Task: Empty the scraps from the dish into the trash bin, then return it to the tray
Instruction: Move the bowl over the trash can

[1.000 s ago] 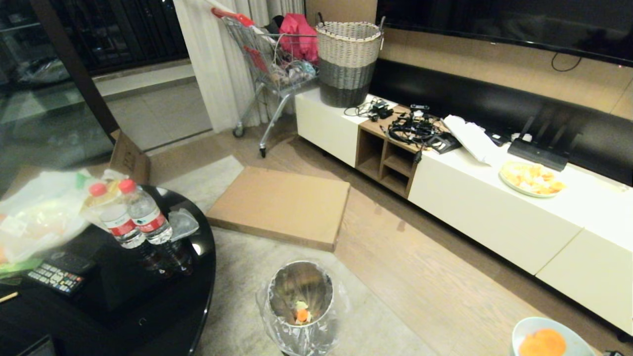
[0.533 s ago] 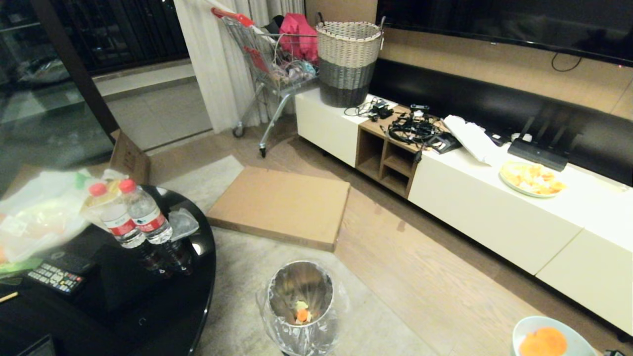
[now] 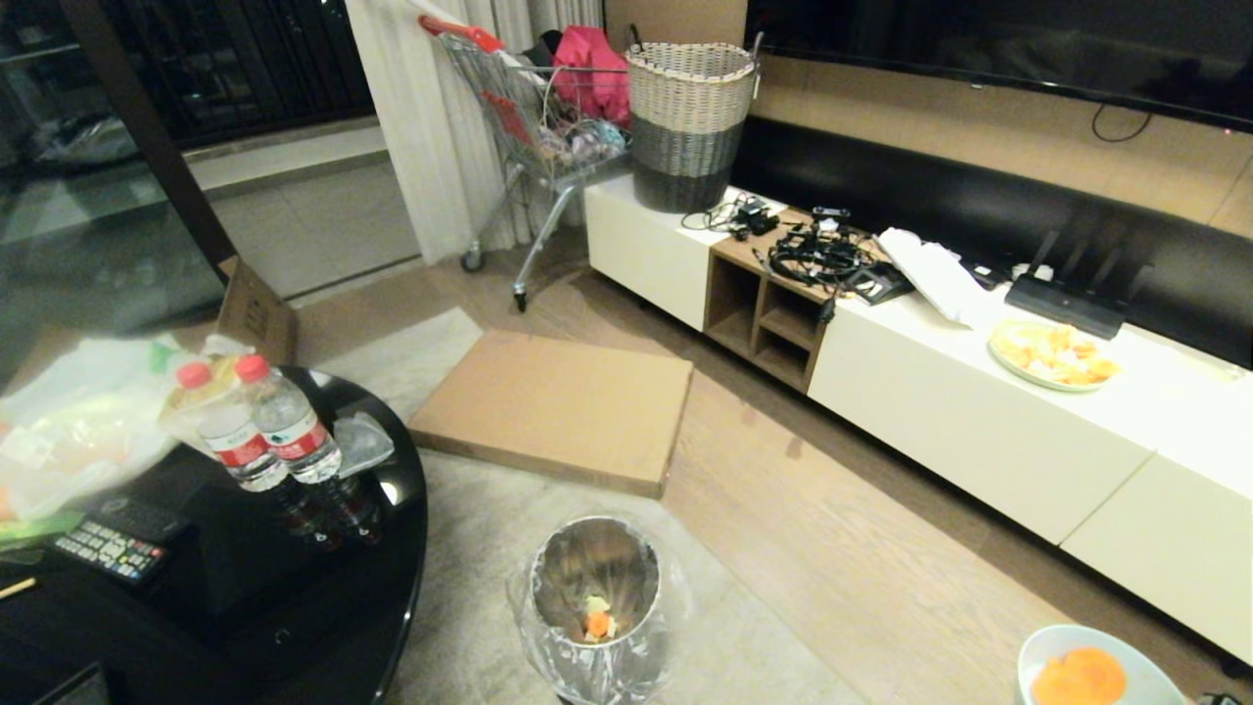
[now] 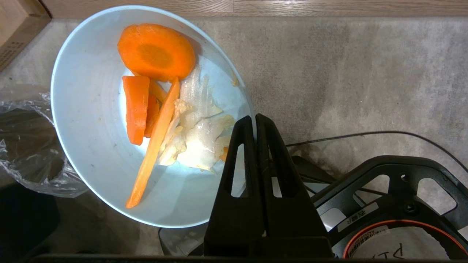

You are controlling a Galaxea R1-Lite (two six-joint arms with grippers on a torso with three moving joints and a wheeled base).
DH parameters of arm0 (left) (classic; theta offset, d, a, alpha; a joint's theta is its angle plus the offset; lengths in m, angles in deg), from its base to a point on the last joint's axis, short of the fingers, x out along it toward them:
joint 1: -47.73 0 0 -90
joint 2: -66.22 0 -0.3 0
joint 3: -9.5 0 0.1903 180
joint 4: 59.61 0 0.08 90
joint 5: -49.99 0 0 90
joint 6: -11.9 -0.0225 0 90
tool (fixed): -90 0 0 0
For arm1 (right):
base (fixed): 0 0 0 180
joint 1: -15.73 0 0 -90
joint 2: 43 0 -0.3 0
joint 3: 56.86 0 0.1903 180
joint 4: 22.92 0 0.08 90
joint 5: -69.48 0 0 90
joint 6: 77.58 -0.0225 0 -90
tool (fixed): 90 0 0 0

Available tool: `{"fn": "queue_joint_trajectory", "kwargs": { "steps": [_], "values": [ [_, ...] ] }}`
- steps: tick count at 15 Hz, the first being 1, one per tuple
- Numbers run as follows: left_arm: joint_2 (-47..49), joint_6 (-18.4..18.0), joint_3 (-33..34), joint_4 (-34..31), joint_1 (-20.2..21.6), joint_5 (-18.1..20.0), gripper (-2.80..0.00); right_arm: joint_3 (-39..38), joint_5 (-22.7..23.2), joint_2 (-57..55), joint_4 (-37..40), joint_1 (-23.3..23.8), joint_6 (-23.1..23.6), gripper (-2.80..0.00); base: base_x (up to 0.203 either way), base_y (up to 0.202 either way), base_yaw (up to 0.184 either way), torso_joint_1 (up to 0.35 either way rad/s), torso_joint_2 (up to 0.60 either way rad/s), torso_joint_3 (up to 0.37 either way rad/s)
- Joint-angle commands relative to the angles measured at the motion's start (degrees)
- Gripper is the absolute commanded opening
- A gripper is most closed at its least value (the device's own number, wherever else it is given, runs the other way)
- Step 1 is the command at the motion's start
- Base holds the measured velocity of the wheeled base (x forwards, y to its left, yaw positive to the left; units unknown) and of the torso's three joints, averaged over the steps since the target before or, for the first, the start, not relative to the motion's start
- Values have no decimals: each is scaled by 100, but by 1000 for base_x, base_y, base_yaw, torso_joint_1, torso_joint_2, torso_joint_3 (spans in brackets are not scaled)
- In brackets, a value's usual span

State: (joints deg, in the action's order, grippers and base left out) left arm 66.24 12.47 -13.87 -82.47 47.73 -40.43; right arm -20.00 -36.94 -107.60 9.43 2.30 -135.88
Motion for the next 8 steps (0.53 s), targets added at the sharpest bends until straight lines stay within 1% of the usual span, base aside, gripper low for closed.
{"fn": "queue_joint_trajectory", "kwargs": {
  "steps": [1, 8],
  "values": [
    [-2, 4, 0, 2, 0, 6, -280, -5, -5, -18, -16, -9, -33, -280, 0, 0, 0, 0, 0, 0],
    [-2, 4, 0, -6, 0, 7, -280, 8, -1, -128, -46, -11, -33, -280, 0, 0, 0, 0, 0, 0]
  ]
}}
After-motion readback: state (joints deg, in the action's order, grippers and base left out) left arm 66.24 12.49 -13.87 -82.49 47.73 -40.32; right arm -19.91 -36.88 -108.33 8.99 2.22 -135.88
